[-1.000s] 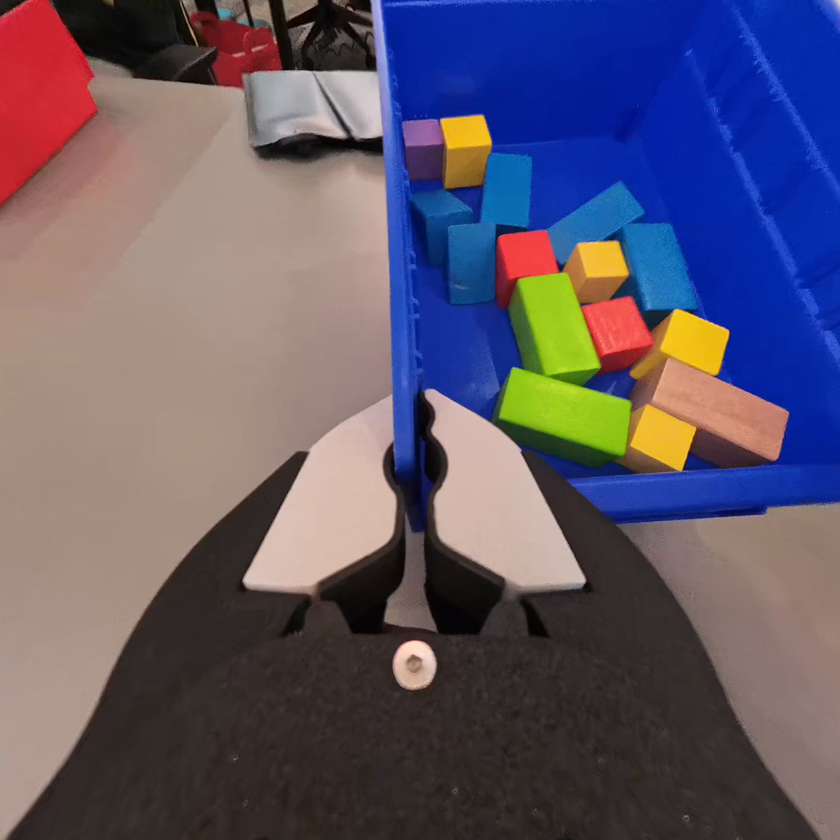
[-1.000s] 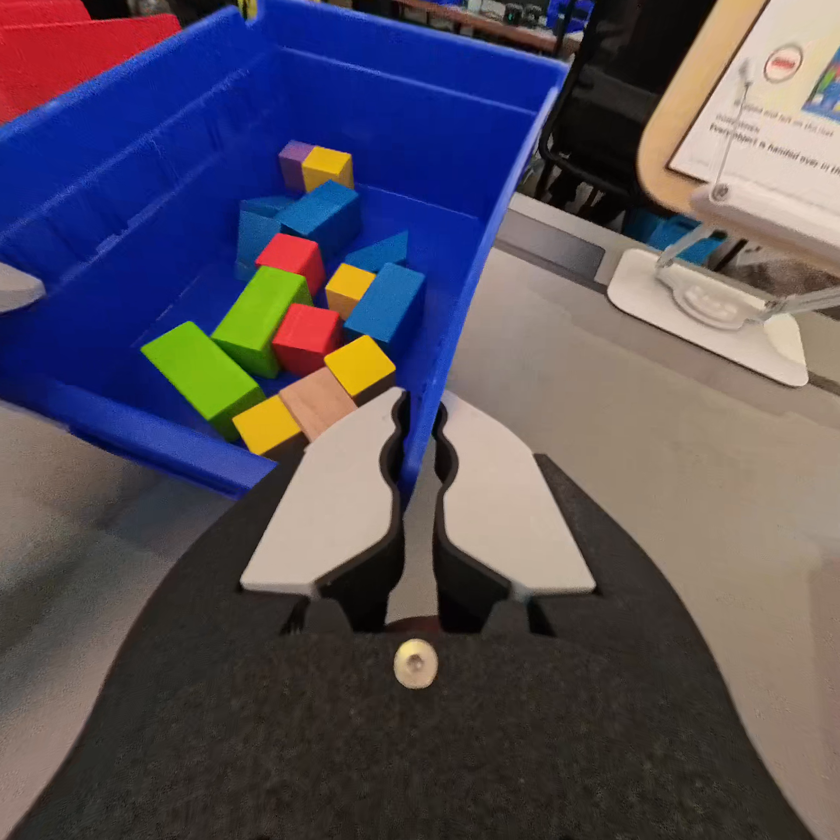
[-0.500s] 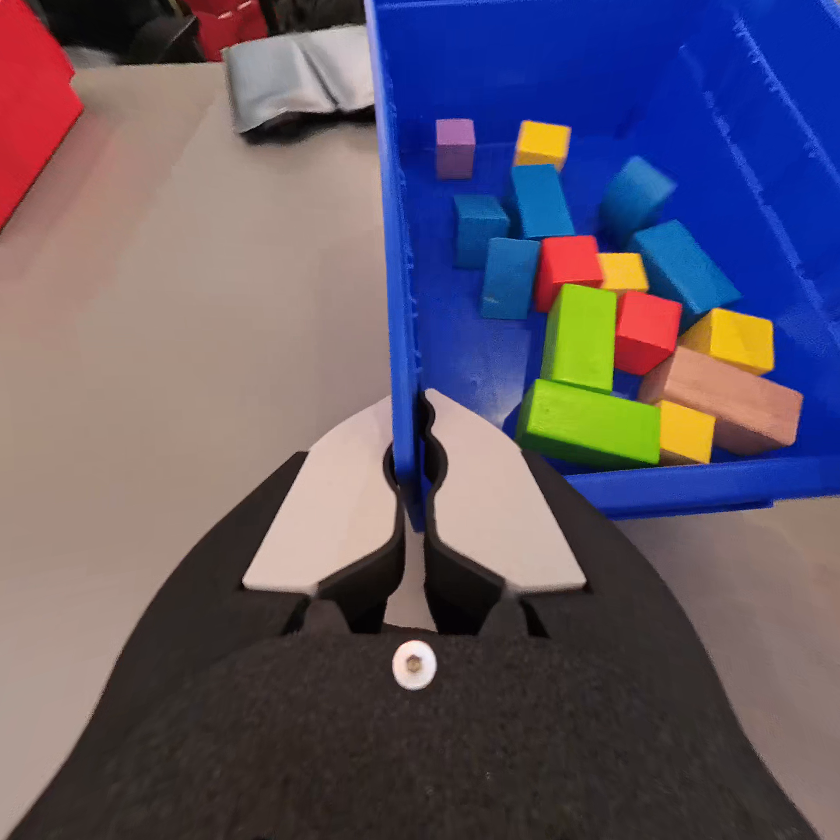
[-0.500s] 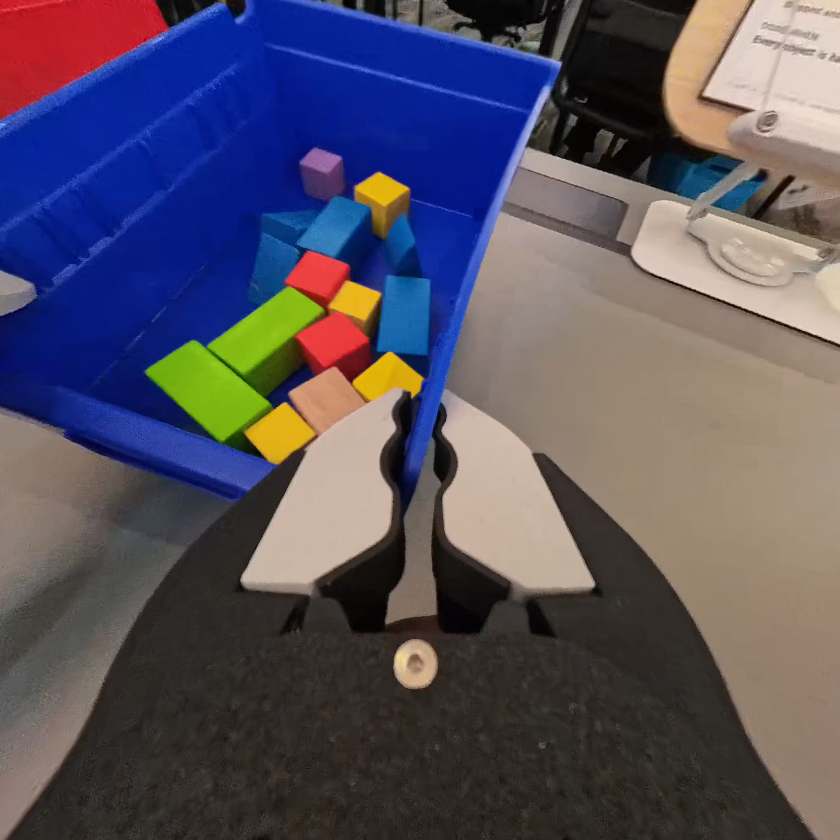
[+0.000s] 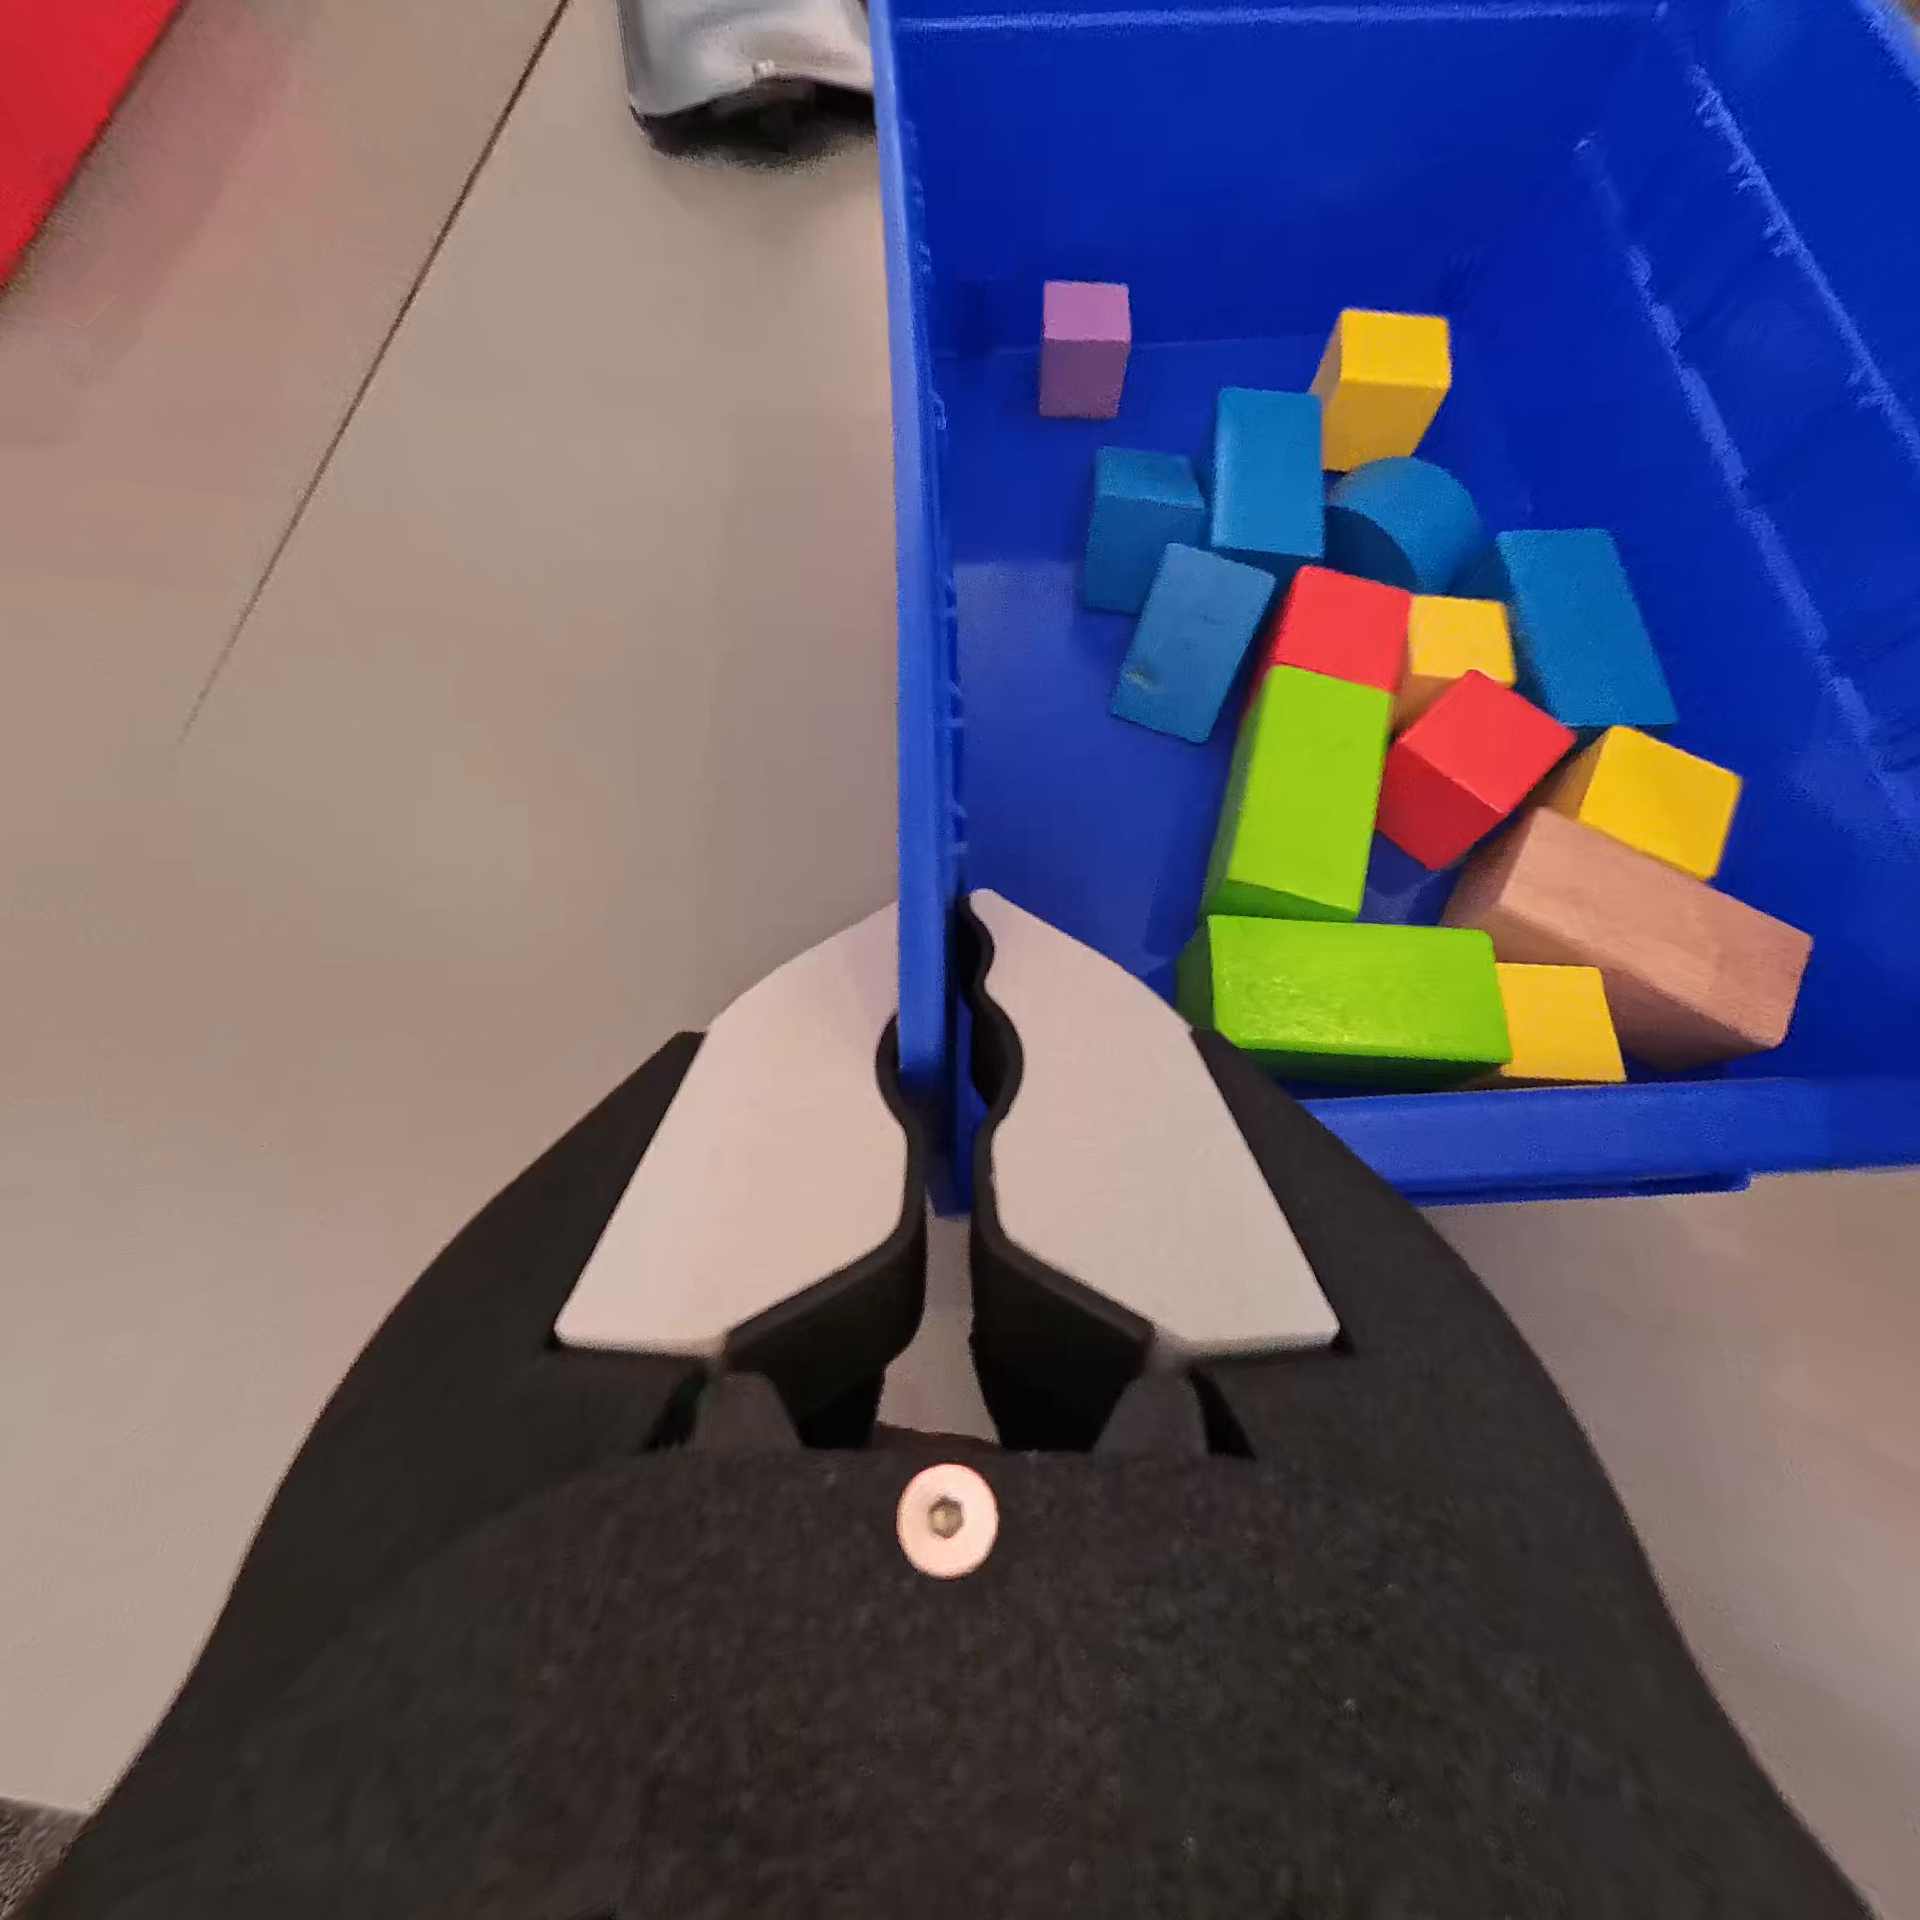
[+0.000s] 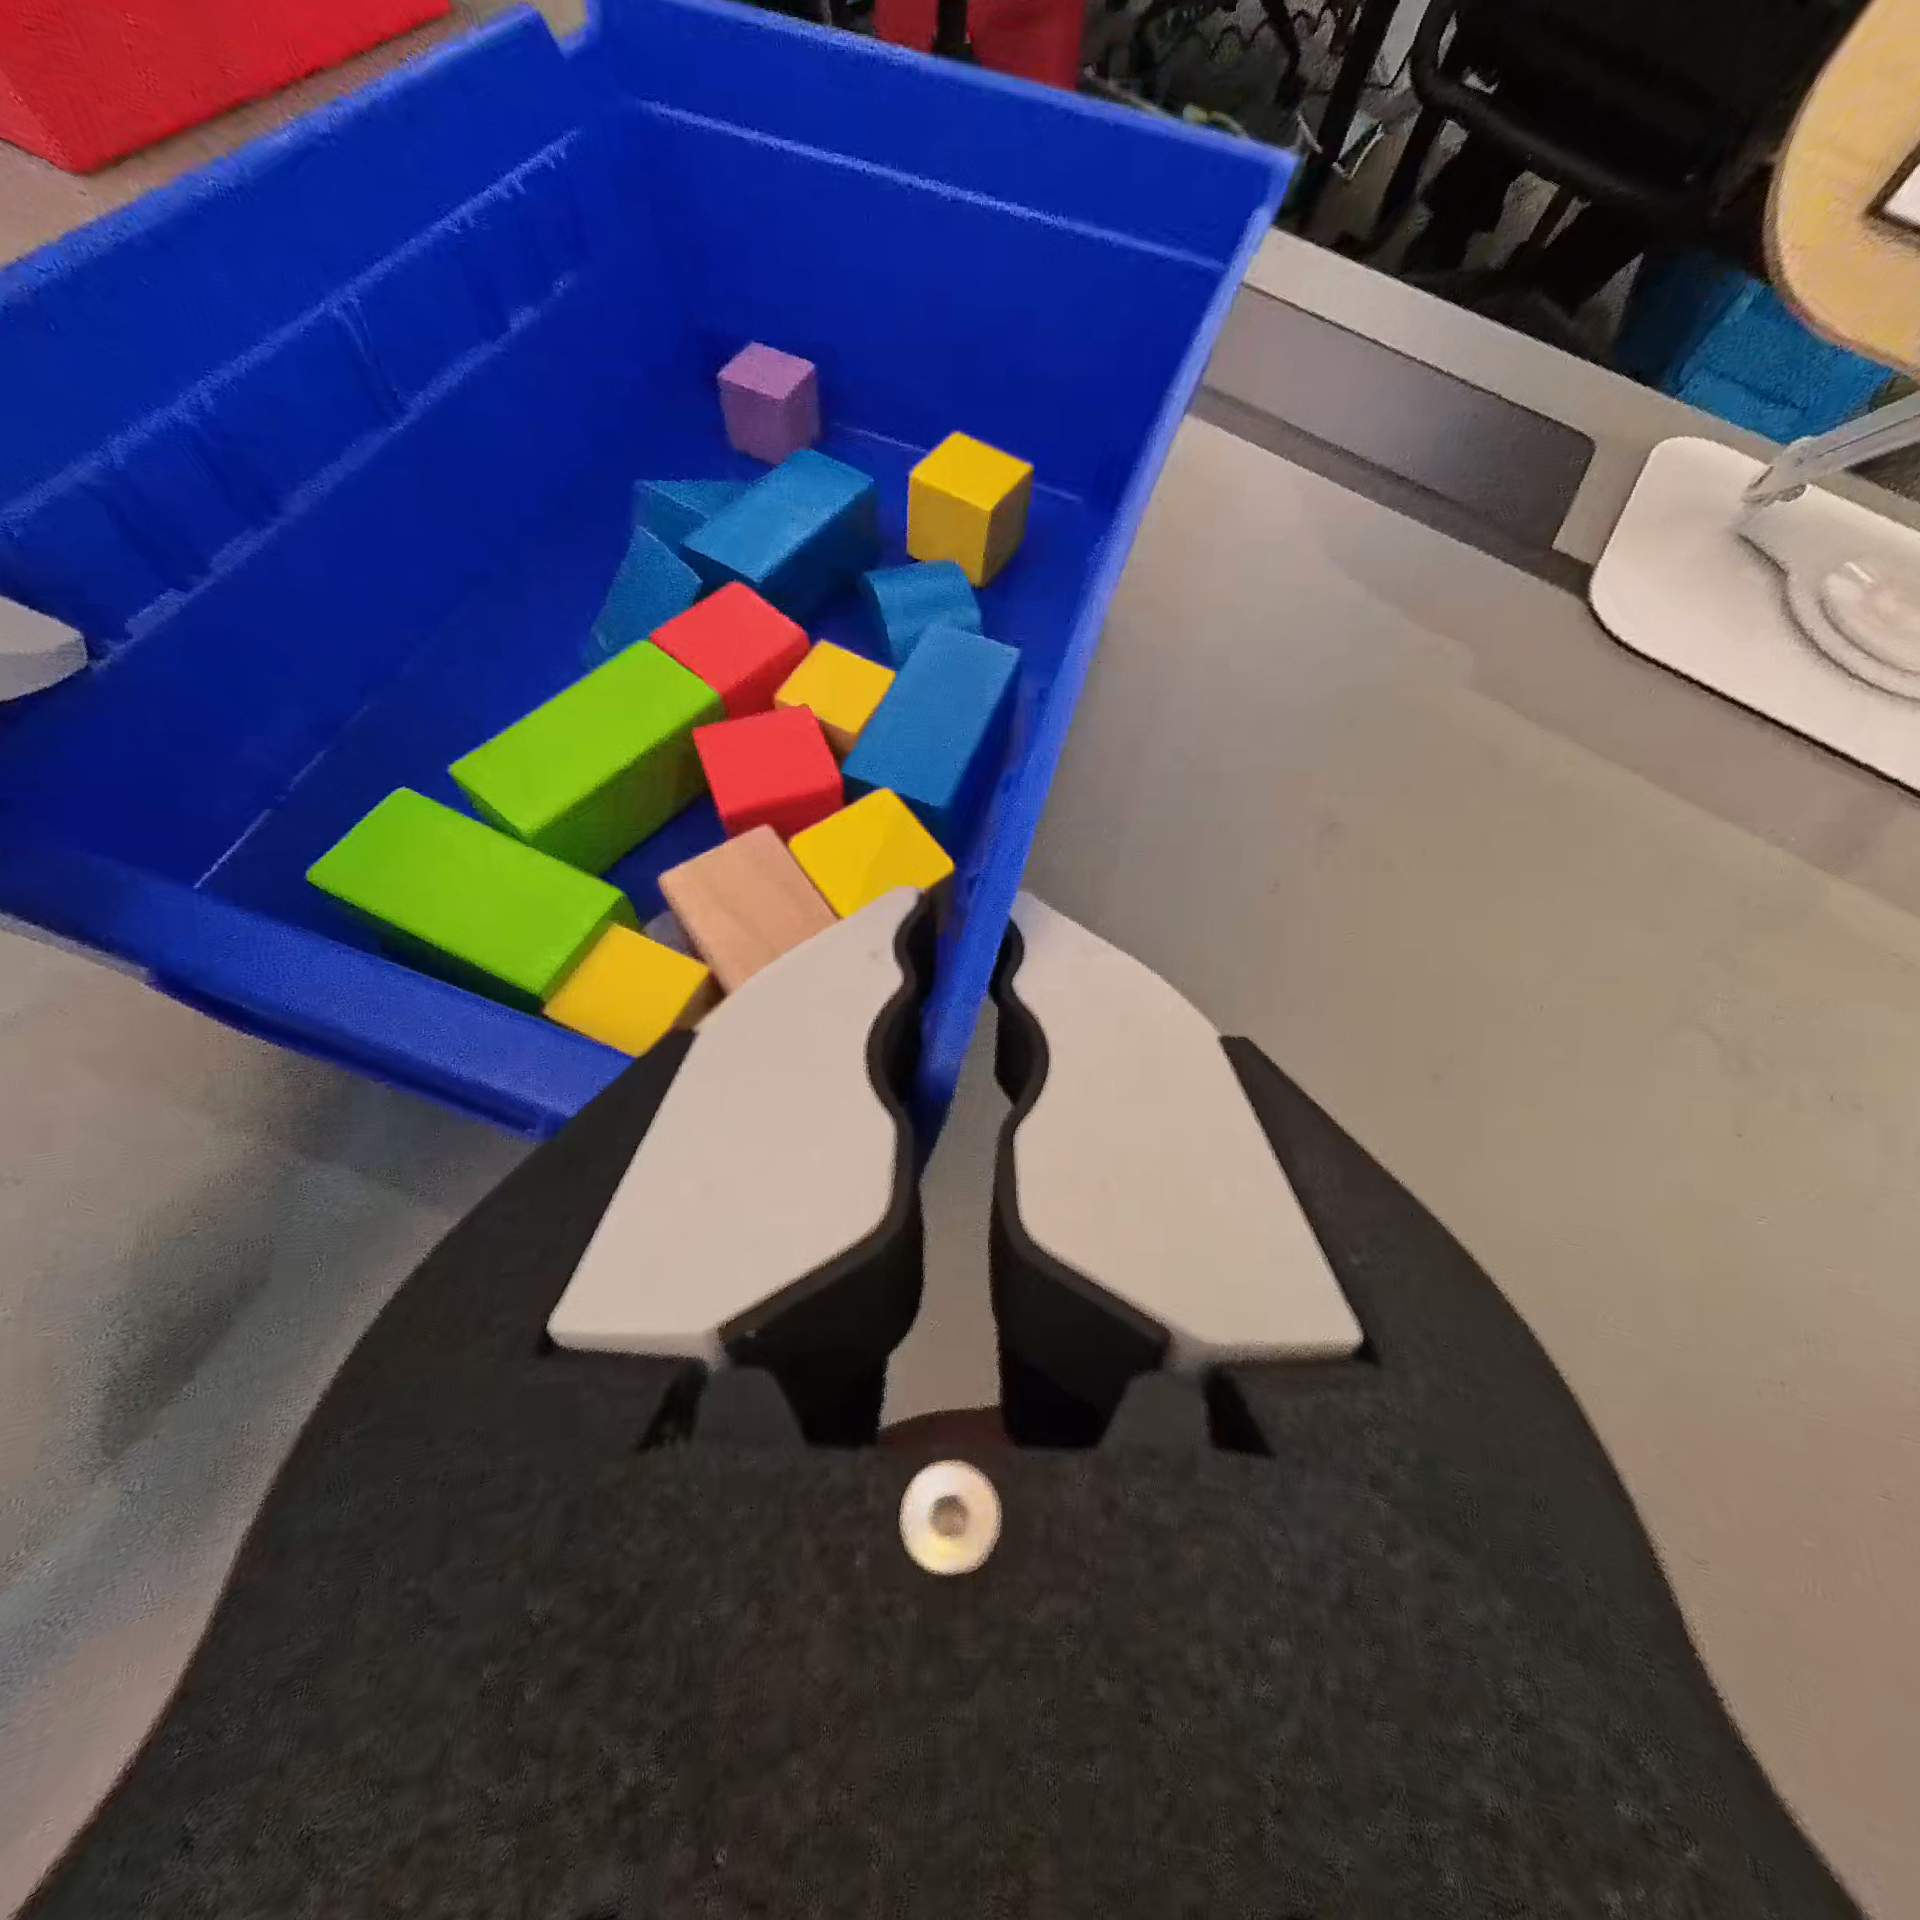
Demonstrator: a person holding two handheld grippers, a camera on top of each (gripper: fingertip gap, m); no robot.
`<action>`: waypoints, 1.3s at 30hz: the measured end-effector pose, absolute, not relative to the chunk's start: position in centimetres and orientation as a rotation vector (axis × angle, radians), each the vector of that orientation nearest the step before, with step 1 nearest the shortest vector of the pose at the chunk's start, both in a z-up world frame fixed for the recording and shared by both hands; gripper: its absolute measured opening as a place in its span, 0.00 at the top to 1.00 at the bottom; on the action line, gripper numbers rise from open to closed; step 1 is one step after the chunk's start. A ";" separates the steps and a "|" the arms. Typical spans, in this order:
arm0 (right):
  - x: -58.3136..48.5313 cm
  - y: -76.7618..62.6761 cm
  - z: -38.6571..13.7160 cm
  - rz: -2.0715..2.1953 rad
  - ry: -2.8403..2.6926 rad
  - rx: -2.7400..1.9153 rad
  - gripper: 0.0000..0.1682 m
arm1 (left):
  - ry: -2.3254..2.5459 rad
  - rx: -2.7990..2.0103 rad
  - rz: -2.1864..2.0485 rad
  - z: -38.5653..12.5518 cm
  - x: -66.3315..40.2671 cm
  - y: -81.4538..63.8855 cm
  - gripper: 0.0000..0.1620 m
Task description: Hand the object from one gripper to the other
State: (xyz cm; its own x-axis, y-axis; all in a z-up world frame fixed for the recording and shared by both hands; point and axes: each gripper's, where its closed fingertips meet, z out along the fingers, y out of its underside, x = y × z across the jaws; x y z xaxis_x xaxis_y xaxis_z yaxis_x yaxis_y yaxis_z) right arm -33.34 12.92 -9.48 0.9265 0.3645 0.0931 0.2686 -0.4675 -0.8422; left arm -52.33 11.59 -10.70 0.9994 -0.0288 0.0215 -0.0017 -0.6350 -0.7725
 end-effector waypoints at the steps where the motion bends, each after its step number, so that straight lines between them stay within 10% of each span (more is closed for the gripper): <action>1: -33.0 13.0 -9.4 0.125 -0.446 -2.086 0.95 | 0.033 -2.261 -0.047 -10.6 -52.0 11.8 0.99; 18: -35.8 11.5 -12.4 0.217 -0.432 -2.029 0.89 | 0.065 -2.199 -0.125 -13.7 -54.5 11.7 0.97; 27: -25.7 4.0 -6.8 0.447 -0.675 -1.855 0.76 | 0.052 -2.099 -0.180 -9.3 -51.9 7.5 0.55; 29: -20.1 3.0 -6.1 0.402 -0.604 -1.828 0.79 | 0.020 -2.077 0.147 -9.5 -55.2 8.2 0.78; 39: 6.6 -3.1 -7.6 -0.377 -0.071 -1.856 0.75 | -0.033 -2.171 -0.040 -12.6 -55.9 11.8 0.95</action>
